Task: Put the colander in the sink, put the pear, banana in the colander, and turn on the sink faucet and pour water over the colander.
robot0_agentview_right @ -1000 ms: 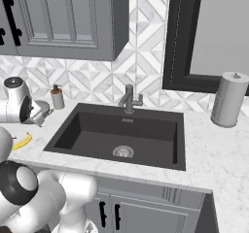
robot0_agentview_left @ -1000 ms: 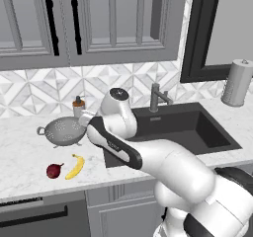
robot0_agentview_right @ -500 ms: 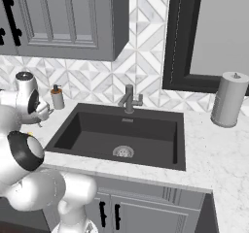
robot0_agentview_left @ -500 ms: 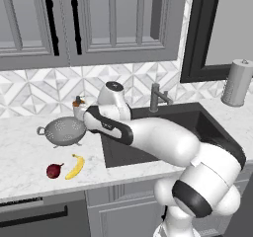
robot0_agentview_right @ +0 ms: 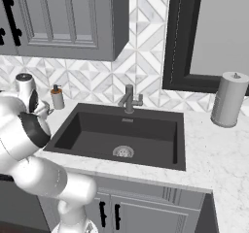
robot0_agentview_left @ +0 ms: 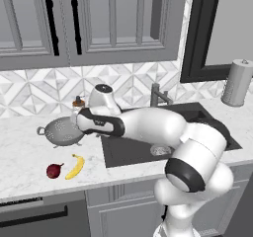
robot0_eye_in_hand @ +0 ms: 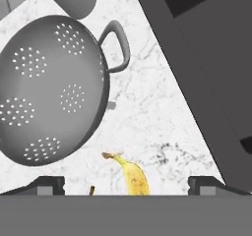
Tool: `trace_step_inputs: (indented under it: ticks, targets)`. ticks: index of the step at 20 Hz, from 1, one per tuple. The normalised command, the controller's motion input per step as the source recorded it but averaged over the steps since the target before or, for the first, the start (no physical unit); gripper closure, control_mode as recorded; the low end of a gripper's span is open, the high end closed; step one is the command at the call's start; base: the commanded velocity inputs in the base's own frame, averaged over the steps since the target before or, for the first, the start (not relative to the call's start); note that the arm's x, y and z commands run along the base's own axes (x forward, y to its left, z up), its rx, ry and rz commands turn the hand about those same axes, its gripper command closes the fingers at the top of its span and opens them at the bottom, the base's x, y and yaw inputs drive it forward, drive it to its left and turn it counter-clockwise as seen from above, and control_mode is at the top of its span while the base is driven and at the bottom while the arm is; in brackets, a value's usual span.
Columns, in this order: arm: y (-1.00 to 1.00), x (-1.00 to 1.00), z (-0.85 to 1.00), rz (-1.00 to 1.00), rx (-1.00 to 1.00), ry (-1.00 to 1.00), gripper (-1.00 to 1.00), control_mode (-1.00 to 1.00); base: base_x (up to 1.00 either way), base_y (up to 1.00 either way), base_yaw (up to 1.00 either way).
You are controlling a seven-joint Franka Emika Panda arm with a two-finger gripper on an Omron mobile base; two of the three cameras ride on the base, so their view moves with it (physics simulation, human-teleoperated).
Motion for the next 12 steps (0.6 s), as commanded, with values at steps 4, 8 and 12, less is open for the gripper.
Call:
trace_step_inputs:
  ticks: [4, 8, 12]
  targets:
    - [0.01, 0.17, -0.34, 0.00, 0.00, 0.05, -1.00, -1.00, 0.00, 0.00, 0.00]
    - [0.00, 0.20, -0.27, 0.00, 0.00, 0.01, -1.00, -1.00, 0.00, 0.00, 0.00]
    - [0.13, 0.35, -0.14, 0.00, 0.00, 0.00, -1.00, -1.00, 0.00, 0.00, 0.00]
